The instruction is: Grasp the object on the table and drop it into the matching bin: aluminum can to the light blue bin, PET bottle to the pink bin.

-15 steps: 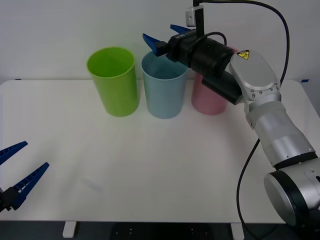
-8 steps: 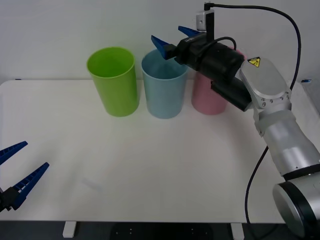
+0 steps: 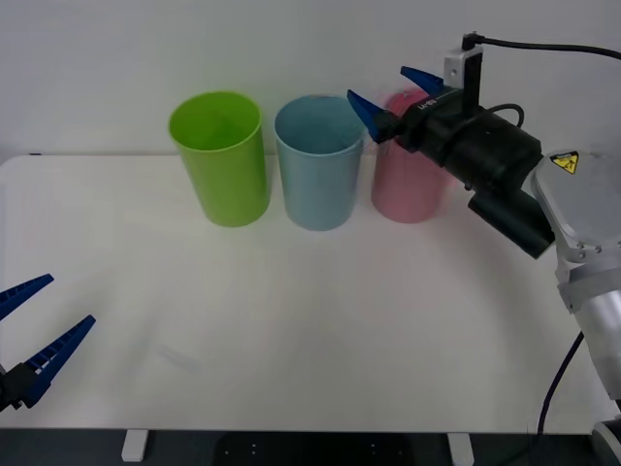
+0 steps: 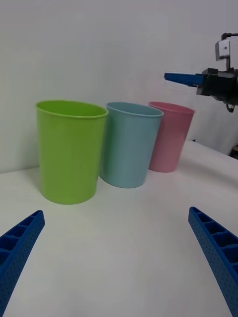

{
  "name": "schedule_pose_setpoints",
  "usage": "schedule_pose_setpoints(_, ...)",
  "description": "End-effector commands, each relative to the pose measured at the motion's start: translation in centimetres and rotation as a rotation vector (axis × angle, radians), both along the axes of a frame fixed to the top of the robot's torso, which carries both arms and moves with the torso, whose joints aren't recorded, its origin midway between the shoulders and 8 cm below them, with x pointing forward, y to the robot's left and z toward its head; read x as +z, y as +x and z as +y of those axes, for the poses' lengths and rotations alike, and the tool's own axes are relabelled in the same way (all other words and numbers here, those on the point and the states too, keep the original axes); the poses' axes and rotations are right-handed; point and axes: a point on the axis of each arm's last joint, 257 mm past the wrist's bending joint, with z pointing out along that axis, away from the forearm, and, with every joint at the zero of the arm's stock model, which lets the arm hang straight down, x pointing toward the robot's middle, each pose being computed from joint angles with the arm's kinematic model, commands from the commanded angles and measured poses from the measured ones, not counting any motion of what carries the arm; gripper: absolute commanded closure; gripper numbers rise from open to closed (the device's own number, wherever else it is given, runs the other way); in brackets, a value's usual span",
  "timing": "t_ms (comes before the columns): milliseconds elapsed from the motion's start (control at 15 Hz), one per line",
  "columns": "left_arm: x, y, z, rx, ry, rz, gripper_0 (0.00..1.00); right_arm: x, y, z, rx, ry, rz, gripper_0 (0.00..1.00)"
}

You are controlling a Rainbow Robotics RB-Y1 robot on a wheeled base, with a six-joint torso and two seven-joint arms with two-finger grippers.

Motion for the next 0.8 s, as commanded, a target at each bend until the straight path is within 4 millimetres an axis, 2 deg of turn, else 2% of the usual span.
schedule_pose_setpoints(67,0.0,0.0,0.0,0.000,0.000,0.000,0.00,-1.2,-1.9,-3.4,-0.023,-0.005,0.002,0.00)
schedule_pose_setpoints(467,0.0,0.0,0.0,0.000,0.000,0.000,0.00,-4.8,-7.6,-11.2,-0.067,-0.018,0.040,0.00)
schedule_pose_setpoints(667,0.0,0.0,0.0,0.000,0.000,0.000,0.00,-7.3,-9.9,-15.4,-0.117,-0.059,0.054,0.00)
schedule_pose_setpoints(800,0.0,0.0,0.0,0.000,0.000,0.000,0.00,-8.6,-11.1,-17.4,-0.141,-0.082,0.064,0.00)
